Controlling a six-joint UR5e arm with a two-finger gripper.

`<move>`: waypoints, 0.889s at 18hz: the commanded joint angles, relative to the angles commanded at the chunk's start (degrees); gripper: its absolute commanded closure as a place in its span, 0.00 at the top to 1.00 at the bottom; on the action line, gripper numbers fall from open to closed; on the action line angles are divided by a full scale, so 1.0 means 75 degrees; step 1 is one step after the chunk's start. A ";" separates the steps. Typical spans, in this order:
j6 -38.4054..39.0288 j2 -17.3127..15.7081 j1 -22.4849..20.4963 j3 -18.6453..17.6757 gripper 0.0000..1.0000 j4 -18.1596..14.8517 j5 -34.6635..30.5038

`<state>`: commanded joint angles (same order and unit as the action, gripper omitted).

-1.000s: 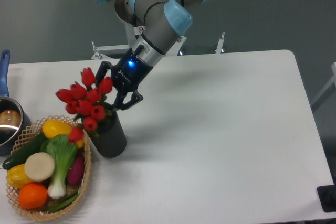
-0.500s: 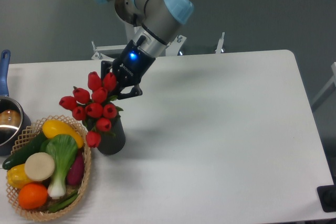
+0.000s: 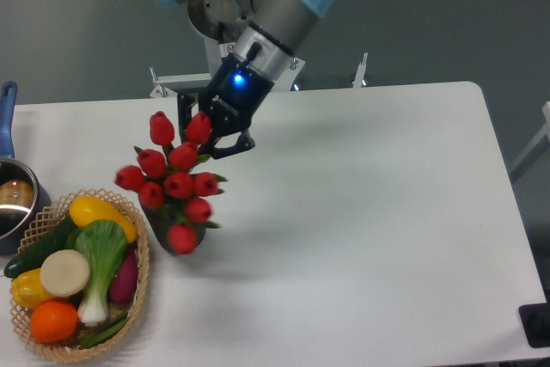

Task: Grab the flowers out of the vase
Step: 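Lift the gripped tulips straight up out of the black vase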

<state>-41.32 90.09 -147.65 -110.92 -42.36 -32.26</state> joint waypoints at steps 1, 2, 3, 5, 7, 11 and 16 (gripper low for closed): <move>0.0163 -0.0047 -0.0024 0.0047 0.00 0.0000 0.0059; 0.0339 -0.0070 -0.0035 0.0117 0.00 0.0000 0.0071; 0.0492 -0.0082 -0.0036 0.0164 0.00 0.0000 0.0071; 0.0680 -0.0071 -0.0047 0.0293 0.00 0.0000 0.0118; 0.0867 -0.0071 -0.0070 0.0445 0.00 0.0000 0.0211; 0.1476 -0.0082 -0.0398 0.0855 0.00 0.0000 0.0679; 0.1339 -0.0059 -0.0948 0.1242 0.00 0.0012 0.0904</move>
<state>-31.28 89.65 -154.77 -101.61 -42.28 -25.48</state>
